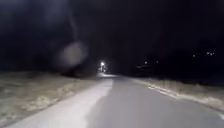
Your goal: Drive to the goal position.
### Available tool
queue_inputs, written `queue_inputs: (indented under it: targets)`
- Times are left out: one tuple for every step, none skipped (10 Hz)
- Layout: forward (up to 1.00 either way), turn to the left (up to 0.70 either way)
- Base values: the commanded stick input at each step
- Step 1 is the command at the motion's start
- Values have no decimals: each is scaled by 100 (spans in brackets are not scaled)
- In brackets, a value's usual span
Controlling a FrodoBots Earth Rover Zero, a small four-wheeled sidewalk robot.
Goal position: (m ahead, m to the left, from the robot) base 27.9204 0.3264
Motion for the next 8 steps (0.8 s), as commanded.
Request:
queue_inputs:
  targets:
    - [100, 0]
    - [100, 0]
    - [100, 0]
    - [100, 0]
    - [100, 0]
    - [100, 0]
    - [100, 0]
    - [100, 0]
